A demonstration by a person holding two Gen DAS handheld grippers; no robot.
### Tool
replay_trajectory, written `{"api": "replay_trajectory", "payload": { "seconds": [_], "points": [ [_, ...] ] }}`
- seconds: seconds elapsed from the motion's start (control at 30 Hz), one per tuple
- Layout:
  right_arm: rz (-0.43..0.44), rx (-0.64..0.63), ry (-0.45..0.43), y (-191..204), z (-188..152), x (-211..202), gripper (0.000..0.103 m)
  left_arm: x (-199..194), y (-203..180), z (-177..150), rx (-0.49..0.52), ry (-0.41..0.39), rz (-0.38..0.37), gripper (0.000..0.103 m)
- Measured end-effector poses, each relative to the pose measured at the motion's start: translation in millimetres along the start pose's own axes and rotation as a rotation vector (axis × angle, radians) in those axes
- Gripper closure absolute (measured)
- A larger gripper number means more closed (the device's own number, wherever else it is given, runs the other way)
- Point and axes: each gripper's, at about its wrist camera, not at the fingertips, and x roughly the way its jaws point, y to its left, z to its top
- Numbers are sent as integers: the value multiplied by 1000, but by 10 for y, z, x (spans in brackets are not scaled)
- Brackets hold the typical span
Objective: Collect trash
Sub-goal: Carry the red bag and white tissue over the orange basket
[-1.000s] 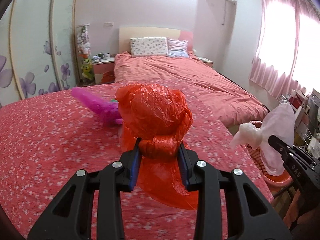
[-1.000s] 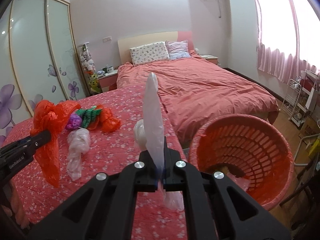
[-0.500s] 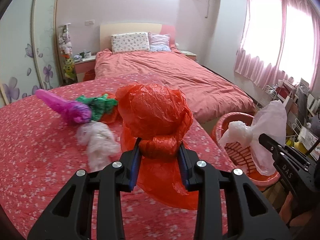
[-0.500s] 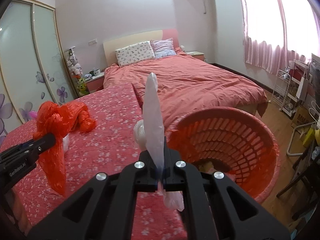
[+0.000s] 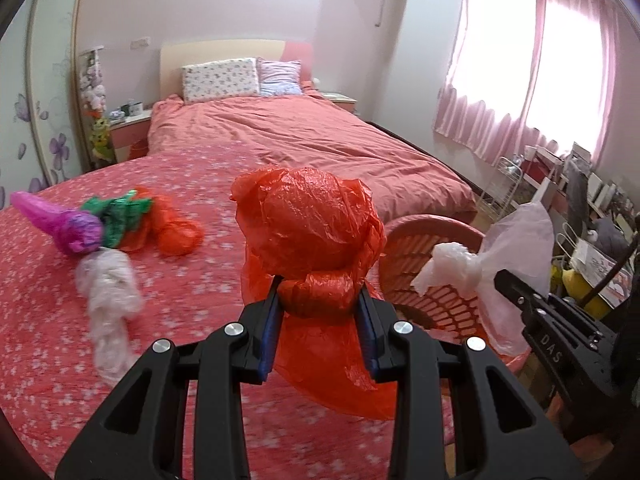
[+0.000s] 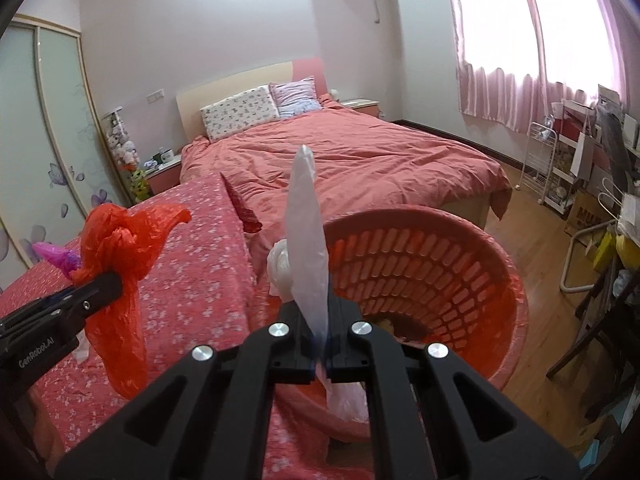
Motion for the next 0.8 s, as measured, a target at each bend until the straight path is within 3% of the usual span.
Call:
{"api": "replay_trajectory", "payload": {
  "seconds": [0.8],
  "points": [
    [-60,87,8,-655,-39,181,98,503,-669,15,74,67,-117,69]
  ]
}}
